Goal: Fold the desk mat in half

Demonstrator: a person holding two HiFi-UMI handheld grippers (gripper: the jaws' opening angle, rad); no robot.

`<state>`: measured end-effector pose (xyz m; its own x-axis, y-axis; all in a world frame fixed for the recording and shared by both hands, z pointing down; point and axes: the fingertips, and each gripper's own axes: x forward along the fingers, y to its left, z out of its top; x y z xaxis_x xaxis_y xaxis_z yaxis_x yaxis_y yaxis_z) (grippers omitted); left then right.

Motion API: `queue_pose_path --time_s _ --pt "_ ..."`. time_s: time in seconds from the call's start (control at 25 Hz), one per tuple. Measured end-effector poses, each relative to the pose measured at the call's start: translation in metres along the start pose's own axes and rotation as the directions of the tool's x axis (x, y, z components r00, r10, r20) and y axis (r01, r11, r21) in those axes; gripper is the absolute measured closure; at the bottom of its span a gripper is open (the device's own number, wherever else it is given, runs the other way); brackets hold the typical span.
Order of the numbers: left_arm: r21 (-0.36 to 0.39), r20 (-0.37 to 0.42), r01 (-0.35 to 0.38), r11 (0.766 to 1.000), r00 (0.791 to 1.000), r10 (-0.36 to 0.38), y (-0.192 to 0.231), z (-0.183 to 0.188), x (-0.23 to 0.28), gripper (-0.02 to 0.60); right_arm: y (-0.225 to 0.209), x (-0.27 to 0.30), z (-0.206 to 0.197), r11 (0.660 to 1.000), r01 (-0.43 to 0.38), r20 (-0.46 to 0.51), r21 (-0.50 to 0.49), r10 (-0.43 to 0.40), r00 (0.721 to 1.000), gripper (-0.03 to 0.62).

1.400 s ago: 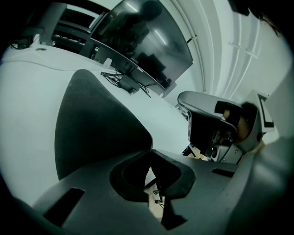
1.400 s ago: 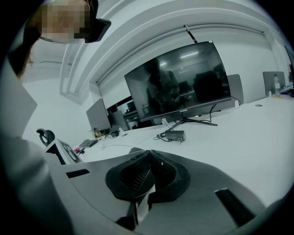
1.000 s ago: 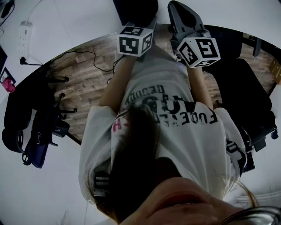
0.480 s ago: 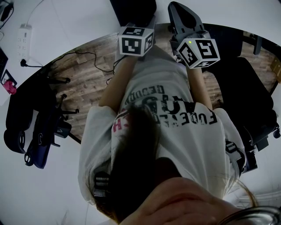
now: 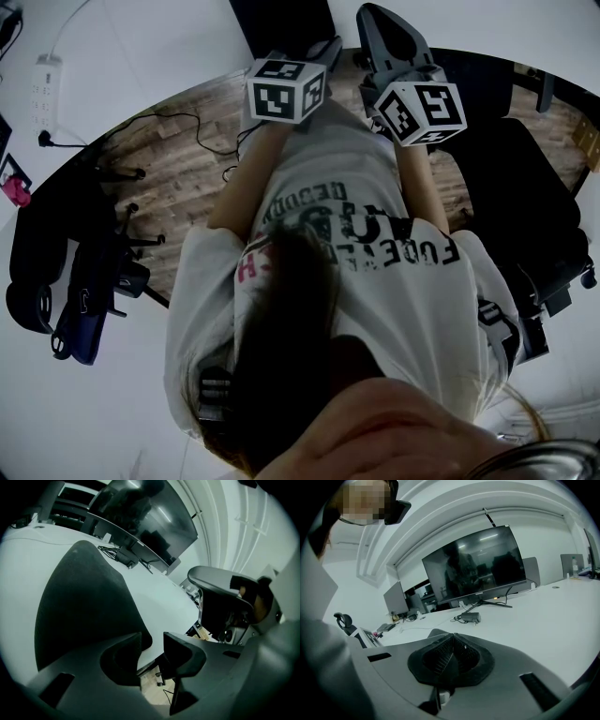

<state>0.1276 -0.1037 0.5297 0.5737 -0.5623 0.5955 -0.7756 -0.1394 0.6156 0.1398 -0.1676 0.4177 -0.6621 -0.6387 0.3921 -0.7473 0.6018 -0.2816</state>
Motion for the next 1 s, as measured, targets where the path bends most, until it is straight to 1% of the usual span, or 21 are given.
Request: queue_pose_path --time_s 0.16,0.36,0.44,0.56,0.68,0.76,0.88,1.0 --pt "-0.002 0.002 0.017 1.0 1.0 -0.017 -0.003 0.0 0.0 0.436 0.001 0.0 -0.001 1.0 0.003 -0.002 0.002 -0.003 1.0 0.594" --pt "-0.015 0.006 0.011 1.0 1.0 -0.011 -0.001 0.001 0.0 0.437 0.002 0.002 -0.001 1.0 0.002 -0.002 0.002 -0.002 1.0 0.594" --pt "-0.025 0.01 0.001 1.0 1.0 0.0 0.001 0.001 0.0 0.453 0.003 0.002 -0.001 1.0 0.002 -0.003 0.001 -0.002 1.0 0.594" --pt "-0.033 0.011 -0.022 0.999 1.0 0.022 0.006 0.0 -0.001 0.498 0.003 0.002 -0.002 1.0 0.003 -0.007 0.0 -0.003 1.0 0.594" --pt "-0.029 0.006 -0.055 0.998 0.998 0.055 0.012 0.0 -0.001 0.553 0.003 0.004 -0.002 1.0 0.003 -0.01 0.001 -0.003 1.0 0.594" --pt "-0.017 -0.003 -0.077 0.997 0.997 0.077 0.015 -0.001 0.0 0.574 0.003 0.005 -0.003 1.0 0.002 -0.01 0.002 -0.002 1.0 0.594" --pt "0.004 -0.013 -0.093 0.996 0.996 0.093 0.015 -0.001 0.001 0.578 0.003 0.005 -0.003 1.0 0.002 -0.012 0.002 -0.002 1.0 0.594" --pt "-0.004 -0.018 -0.093 0.996 0.996 0.093 0.015 -0.002 0.0 0.578 0.003 0.005 -0.002 1.0 0.001 -0.011 0.001 -0.001 1.0 0.594"
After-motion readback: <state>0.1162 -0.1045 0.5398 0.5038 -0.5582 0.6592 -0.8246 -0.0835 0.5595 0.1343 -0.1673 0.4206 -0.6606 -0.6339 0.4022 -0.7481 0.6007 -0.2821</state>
